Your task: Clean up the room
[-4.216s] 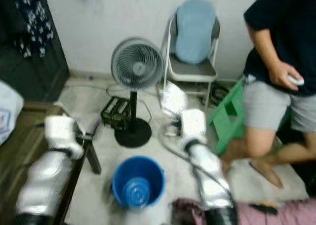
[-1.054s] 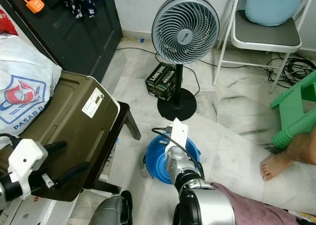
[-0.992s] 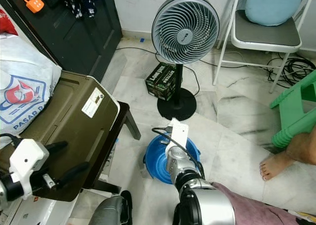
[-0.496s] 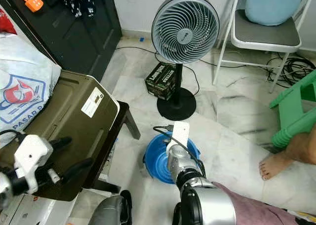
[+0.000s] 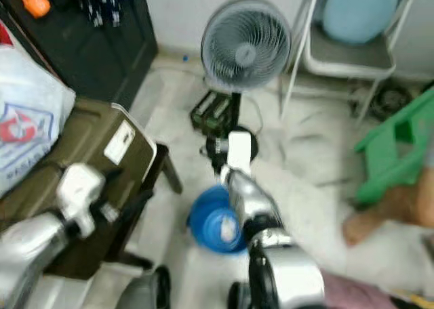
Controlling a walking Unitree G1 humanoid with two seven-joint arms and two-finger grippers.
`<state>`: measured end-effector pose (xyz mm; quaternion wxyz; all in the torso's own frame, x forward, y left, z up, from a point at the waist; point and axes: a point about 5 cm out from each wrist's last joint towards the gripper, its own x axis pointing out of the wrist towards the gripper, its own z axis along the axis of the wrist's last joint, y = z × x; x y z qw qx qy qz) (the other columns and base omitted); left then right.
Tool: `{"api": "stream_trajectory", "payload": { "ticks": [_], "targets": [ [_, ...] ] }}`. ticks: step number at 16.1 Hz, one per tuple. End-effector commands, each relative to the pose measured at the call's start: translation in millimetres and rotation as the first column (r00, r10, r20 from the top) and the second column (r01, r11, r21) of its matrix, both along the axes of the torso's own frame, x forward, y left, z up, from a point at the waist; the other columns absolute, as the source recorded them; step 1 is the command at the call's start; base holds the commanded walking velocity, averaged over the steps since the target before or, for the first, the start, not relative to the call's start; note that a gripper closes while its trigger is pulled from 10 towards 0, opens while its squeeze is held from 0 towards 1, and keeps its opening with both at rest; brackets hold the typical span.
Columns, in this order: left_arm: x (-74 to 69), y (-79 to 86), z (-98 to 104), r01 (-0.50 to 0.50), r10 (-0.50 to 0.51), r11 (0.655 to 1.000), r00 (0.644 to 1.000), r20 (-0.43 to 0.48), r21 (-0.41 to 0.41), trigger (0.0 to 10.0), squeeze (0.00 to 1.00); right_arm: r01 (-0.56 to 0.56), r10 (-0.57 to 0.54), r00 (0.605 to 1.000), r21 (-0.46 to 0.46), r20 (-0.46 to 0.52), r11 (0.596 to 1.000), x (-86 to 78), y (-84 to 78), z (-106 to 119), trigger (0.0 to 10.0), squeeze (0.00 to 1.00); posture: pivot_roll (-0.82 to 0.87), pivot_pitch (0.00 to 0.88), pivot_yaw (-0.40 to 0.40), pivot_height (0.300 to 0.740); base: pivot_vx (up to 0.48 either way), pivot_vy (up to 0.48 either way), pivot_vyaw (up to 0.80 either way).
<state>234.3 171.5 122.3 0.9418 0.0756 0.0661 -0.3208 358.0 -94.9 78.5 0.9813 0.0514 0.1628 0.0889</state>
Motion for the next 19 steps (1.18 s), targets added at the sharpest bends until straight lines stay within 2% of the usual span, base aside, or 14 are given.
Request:
{"api": "stream_trajectory", "payload": {
  "ticks": [1,4,5,6,7,8,9,10,11,13,15,16,18,19],
  "targets": [
    [5.8,-0.6,-4,-0.027,0.027,0.999,1.0,0.016,0.018,10.0,0.0,-0.055,0.056,0.998,-0.025,0.029,0.998,-0.4,-5.1,5,10.0,1.0,0.07,0.084,-0.008,0.74,0.0,0.0,0.0],
    [27.9,-9.2,-1,-0.053,0.052,0.999,0.996,0.076,0.004,10.0,0.0,-0.213,0.217,0.969,-0.044,0.122,0.976,-21.7,-17.3,12,10.0,1.0,0.0,0.012,-0.006,0.74,0.0,0.0,0.0],
    [33.2,-12.4,3,-0.061,0.058,0.998,0.991,0.119,0.02,10.0,0.0,-0.283,0.286,0.948,-0.045,0.139,0.958,-43.1,-23.3,11,10.0,1.0,-0.02,0.0,-0.001,0.74,0.0,0.0,0.0],
    [42.7,-21.3,10,-0.051,0.051,0.999,0.986,0.158,-0.007,10.0,0.0,-0.299,0.305,0.944,-0.067,0.125,0.952,-64.3,-41.2,4,10.0,1.0,-0.03,0.0,0.002,0.74,0.0,0.0,0.0],
    [47.2,-24.0,10,-0.051,0.052,0.999,0.985,0.166,-0.01,10.0,0.0,-0.296,0.304,0.946,-0.076,0.116,0.952,-67.9,-47.3,1,10.0,1.0,-0.04,0.0,0.0,0.74,0.0,0.0,0.0],
    [54.4,-24.1,8,-0.086,0.086,0.996,0.981,0.174,-0.006,10.0,0.0,-0.24,0.246,0.963,-0.071,0.106,0.968,-69.2,-59.7,0,10.0,1.0,-0.05,0.0,-0.007,0.74,0.0,0.0,0.0],
    [57.6,-23.9,7,-0.108,0.106,0.994,0.977,0.183,0.001,10.0,0.0,-0.218,0.226,0.969,-0.076,0.105,0.973,-70.0,-64.1,1,10.0,1.0,-0.05,0.0,-0.01,0.74,0.0,0.0,0.0],
    [59.4,-25.7,7,-0.127,0.125,0.992,0.97,0.208,-0.005,10.0,0.0,-0.144,0.148,0.983,-0.049,0.106,0.988,-73.2,-72.3,5,10.0,0.92,-0.05,0.0,-0.021,0.74,0.0,0.0,0.0],
    [58.5,-22.9,4,-0.157,0.155,0.988,0.965,0.212,-0.008,10.0,0.0,-0.062,0.068,0.991,-0.05,0.119,0.997,-77.4,-78.8,8,10.0,0.0,-0.05,0.0,-0.023,0.74,0.0,0.0,0.0],
    [52.6,-12.4,-9,-0.209,0.206,0.978,0.961,0.182,-0.004,10.0,0.0,0.065,-0.059,0.99,-0.045,0.128,0.997,-89.4,-85.5,7,10.0,0.0,-0.06,0.0,-0.014,0.74,0.0,0.0,0.0],
    [43.4,-4.3,-22,-0.249,0.247,0.969,0.958,0.144,-0.002,10.0,0.0,0.174,-0.165,0.98,-0.081,0.111,0.981,-100.2,-92.9,5,10.0,0.0,-0.08,0.0,-0.01,0.74,0.0,0.0,0.0],
    [35.3,-3.2,-29,-0.252,0.249,0.968,0.96,0.127,0.007,10.0,0.0,0.275,-0.262,0.959,-0.125,0.111,0.953,-106.6,-103.0,6,10.0,0.0,-0.09,0.0,-0.007,0.74,0.0,0.0,0.0],
    [26.6,-2.5,-36,-0.275,0.273,0.961,0.956,0.109,0.011,10.0,0.0,0.27,-0.233,0.948,-0.162,0.215,0.949,-125.3,-114.4,14,10.0,0.0,-0.09,0.0,-0.011,0.74,0.0,0.0,0.0],
    [23.7,-1.7,-36,-0.298,0.297,0.955,0.95,0.098,-0.004,10.0,0.0,0.313,-0.277,0.937,-0.159,0.215,0.936,-134.1,-121.3,15,10.0,0.0,-0.08,0.0,-0.019,0.74,0.0,0.0,0.0]
  ]
}}
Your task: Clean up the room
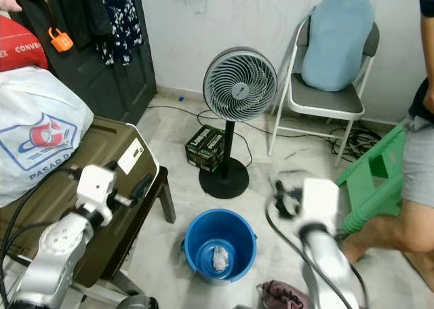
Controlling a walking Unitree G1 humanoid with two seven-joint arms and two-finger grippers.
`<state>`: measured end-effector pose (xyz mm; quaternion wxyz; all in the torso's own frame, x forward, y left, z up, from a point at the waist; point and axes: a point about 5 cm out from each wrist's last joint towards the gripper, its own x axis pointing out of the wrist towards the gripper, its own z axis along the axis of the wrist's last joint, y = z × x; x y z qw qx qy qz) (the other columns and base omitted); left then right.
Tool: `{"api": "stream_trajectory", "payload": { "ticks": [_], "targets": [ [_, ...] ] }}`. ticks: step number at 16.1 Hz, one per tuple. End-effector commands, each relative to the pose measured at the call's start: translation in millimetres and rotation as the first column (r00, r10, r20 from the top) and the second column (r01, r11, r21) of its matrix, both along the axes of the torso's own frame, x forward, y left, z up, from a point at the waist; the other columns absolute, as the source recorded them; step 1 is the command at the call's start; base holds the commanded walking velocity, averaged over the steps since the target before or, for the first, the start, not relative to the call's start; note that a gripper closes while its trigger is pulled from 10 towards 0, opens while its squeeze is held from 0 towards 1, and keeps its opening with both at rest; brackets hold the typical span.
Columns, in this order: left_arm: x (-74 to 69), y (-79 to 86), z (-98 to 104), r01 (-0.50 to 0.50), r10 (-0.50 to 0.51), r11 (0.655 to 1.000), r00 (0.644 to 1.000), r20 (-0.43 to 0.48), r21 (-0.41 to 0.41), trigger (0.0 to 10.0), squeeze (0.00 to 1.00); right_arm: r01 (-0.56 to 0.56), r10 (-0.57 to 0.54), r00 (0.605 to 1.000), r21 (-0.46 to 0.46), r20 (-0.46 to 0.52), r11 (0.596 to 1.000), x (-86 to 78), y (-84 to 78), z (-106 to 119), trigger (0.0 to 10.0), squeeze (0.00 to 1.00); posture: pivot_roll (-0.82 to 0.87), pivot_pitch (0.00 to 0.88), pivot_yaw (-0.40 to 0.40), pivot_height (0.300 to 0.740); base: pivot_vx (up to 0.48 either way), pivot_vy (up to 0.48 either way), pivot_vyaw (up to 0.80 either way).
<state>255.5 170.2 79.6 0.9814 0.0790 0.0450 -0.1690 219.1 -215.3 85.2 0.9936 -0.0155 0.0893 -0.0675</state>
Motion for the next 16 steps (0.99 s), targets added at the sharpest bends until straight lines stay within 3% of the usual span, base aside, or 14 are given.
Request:
{"api": "stream_trajectory", "payload": {
  "ticks": [1,2,3,5,6,16],
  "targets": [
    [0.6,1.5,8,-0.03,0.03,0.999,0.999,0.026,-0.018,10.0,0.0,0.032,-0.032,0.999,0.034,-0.001,0.999,-5.5,-7.3,5,10.0,0.0,-0.09,0.0,-0.022,0.74,0.0,0.0,0.0],
    [-2.7,1.5,6,-0.028,0.028,1.0,0.999,0.026,-0.011,10.0,0.0,0.064,-0.064,0.998,-0.002,-0.021,0.998,-6.8,-9.0,3,10.0,0.0,-0.09,0.0,-0.023,0.74,0.0,0.0,0.0],
    [-5.0,1.2,4,-0.022,0.022,1.0,1.0,0.02,-0.006,10.0,0.0,0.057,-0.056,0.998,0.045,-0.018,0.997,-2.9,-4.5,4,10.0,0.0,-0.09,0.0,-0.025,0.74,0.0,0.0,0.0],
    [-5.1,2.7,5,-0.048,0.048,0.999,0.999,0.021,-0.011,10.0,0.0,-0.071,0.072,0.996,-0.024,0.056,0.997,5.8,11.8,17,10.0,0.0,-0.1,0.0,-0.02,0.74,0.0,0.0,0.71],
    [-6.2,7.1,4,-0.119,0.119,0.991,0.993,0.001,-0.062,10.0,0.0,-0.088,0.09,0.992,-0.03,0.085,0.996,10.3,18.1,22,10.0,0.0,-0.1,0.0,-0.02,0.74,0.0,0.0,0.79],
    [-11.3,11.4,5,-0.17,0.171,0.984,0.985,0.015,-0.054,10.0,0.0,-0.183,0.189,0.977,-0.064,0.102,0.981,19.5,33.3,29,10.0,0.0,-0.08,0.0,-0.054,0.74,0.0,0.0,0.8]
  ]
}}
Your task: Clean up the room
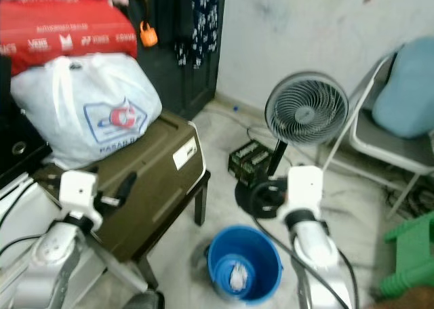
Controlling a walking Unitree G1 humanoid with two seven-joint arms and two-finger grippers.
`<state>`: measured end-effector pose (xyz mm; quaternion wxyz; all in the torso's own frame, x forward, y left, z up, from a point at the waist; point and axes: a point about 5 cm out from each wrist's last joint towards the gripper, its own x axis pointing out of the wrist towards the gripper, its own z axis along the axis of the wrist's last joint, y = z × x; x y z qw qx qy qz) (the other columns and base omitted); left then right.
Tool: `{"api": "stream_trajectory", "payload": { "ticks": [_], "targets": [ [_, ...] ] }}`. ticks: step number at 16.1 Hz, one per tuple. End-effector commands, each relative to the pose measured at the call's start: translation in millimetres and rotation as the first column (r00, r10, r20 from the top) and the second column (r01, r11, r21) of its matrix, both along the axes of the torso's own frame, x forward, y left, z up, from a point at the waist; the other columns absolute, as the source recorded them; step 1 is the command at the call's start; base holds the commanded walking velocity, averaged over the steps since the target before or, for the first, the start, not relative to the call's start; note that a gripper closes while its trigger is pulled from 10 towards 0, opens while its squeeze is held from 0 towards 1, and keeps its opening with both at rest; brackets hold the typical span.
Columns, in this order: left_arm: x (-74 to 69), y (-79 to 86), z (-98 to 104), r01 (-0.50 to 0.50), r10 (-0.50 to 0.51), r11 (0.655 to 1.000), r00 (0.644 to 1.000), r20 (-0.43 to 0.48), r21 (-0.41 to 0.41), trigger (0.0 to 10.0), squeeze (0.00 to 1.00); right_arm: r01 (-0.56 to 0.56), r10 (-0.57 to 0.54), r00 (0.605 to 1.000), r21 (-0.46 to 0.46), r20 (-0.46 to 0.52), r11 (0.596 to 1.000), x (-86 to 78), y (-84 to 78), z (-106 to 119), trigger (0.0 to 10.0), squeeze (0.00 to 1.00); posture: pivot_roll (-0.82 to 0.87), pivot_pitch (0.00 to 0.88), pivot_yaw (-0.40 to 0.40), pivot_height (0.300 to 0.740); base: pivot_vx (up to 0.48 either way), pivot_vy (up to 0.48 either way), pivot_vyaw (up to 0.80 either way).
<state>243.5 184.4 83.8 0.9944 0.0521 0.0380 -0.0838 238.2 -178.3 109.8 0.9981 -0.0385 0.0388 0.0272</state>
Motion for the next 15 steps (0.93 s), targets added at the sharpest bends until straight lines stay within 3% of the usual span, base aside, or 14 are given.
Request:
{"api": "stream_trajectory", "payload": {
  "ticks": [1,7,15],
  "targets": [
    [-0.9,0.0,-1.6,-0.019,0.018,1.0,1.0,-0.012,-0.02,10.0,0.0,0.006,-0.006,1.0,-0.02,0.011,1.0,-1.7,-3.9,3.0,10.0,0.0,-0.08,0.0,-0.054,0.74,0.0,0.0,0.79],
    [0.9,4.4,-1.9,-0.047,0.045,0.997,0.999,-0.028,-0.065,10.0,0.0,0.006,-0.006,1.0,-0.024,0.016,1.0,1.2,-3.1,1.7,10.0,0.0,-0.08,0.0,-0.05,0.74,0.0,0.0,0.79],
    [1.0,3.4,2.9,-0.029,0.029,0.999,1.0,-0.003,-0.032,10.0,0.0,0.009,-0.008,1.0,-0.029,0.018,1.0,-0.4,-5.5,1.8,10.0,0.0,-0.07,0.0,-0.06,0.74,0.0,0.0,0.79]
  ]
}}
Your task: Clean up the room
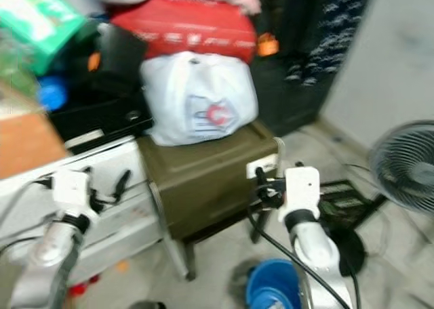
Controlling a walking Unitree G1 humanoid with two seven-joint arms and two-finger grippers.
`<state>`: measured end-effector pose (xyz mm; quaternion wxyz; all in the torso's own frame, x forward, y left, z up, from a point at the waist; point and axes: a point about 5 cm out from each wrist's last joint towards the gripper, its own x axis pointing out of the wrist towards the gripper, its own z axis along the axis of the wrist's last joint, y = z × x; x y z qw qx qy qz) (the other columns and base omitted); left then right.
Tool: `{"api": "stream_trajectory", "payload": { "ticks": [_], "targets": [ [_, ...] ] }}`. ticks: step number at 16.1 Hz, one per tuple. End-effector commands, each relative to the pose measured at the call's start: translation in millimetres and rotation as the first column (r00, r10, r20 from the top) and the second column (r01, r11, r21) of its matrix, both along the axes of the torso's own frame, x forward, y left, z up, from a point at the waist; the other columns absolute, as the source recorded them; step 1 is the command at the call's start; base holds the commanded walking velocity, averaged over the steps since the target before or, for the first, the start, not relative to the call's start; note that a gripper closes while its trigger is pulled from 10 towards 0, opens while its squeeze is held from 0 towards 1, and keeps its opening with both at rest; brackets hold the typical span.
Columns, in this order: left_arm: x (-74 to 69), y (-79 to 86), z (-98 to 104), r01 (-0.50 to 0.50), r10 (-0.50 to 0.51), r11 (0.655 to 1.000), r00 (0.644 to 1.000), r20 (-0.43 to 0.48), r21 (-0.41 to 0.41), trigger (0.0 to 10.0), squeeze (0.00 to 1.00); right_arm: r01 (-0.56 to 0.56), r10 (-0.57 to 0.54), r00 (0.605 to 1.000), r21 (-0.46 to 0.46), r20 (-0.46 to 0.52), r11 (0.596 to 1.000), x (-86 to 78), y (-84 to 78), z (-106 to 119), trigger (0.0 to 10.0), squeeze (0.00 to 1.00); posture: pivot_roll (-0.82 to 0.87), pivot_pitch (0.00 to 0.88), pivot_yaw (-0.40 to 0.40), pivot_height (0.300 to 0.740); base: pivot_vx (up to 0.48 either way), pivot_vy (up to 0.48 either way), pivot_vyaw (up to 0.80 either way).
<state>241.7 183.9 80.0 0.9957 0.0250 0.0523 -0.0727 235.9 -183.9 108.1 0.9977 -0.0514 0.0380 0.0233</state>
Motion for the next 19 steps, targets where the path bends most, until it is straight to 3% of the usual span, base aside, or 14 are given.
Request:
{"api": "stream_trajectory", "payload": {
  "ticks": [1,6,11,19],
  "targets": [
    [-0.7,5.1,5,0.004,-0.004,1.0,1.0,0.02,0.029,10.0,0.0,0.006,-0.006,1.0,-0.001,0.006,1.0,-0.4,-1.6,2,10.0,0.0,-0.07,0.0,-0.063,0.74,0.0,0.0,0.79],
    [-24.2,22.2,-1,-0.05,0.051,0.997,0.998,-0.021,0.059,10.0,0.0,0.029,-0.029,0.999,0.01,-0.045,1.0,-17.2,-7.7,-10,10.0,0.0,-0.05,0.0,-0.062,0.74,0.0,0.0,0.8],
    [-18.8,28.2,4,-0.063,0.064,0.995,0.998,-0.006,0.075,10.0,0.0,0.02,-0.019,0.999,0.017,-0.028,1.0,-9.4,-4.9,-8,10.0,0.0,-0.04,0.0,-0.056,0.74,0.0,0.0,0.8],
    [-18.1,27.1,3,-0.048,0.049,0.996,0.999,-0.014,0.08,10.0,0.0,0.018,-0.017,0.999,0.02,-0.028,1.0,-9.9,-4.7,-9,10.0,0.0,-0.04,0.0,-0.053,0.74,0.0,0.0,0.79]
  ]
}}
